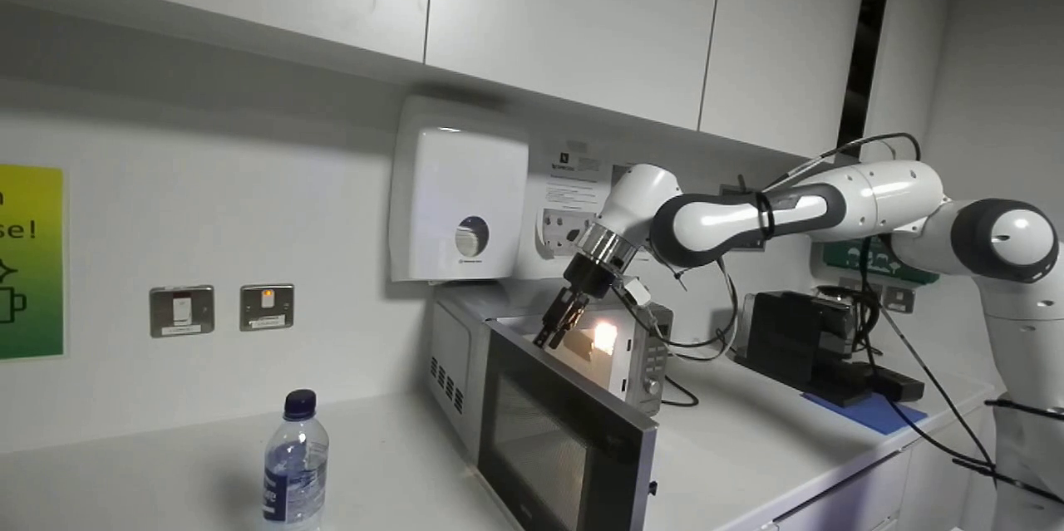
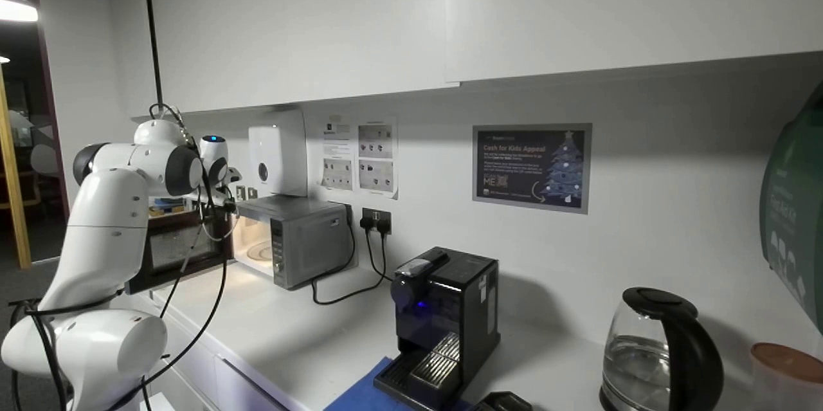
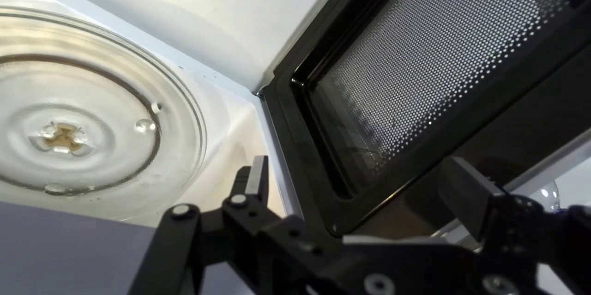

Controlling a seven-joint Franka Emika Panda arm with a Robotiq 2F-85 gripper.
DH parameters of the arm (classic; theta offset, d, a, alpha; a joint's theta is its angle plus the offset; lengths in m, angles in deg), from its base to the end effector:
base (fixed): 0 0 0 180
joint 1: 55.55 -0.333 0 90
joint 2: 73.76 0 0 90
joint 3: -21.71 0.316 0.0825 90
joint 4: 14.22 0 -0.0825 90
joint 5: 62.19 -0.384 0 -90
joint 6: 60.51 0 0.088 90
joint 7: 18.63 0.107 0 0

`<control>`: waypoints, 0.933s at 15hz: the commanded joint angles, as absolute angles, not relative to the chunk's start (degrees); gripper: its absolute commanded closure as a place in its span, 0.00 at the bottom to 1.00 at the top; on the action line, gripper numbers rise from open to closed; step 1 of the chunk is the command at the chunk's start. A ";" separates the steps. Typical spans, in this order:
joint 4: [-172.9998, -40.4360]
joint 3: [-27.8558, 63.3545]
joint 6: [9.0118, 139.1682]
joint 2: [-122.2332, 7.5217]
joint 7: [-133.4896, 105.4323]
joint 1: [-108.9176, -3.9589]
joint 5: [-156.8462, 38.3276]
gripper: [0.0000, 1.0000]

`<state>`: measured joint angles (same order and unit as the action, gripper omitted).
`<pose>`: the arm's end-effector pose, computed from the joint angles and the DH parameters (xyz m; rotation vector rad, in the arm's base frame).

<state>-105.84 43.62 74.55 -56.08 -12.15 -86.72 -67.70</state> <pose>0.4367 0.5299 0.5153 -2.5384 -0.9520 -0.4326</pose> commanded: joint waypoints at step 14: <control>-84.14 44.10 28.58 -59.42 -16.93 -86.48 -64.73 0.00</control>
<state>-87.83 43.63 33.62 -58.78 -16.80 -86.12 -66.90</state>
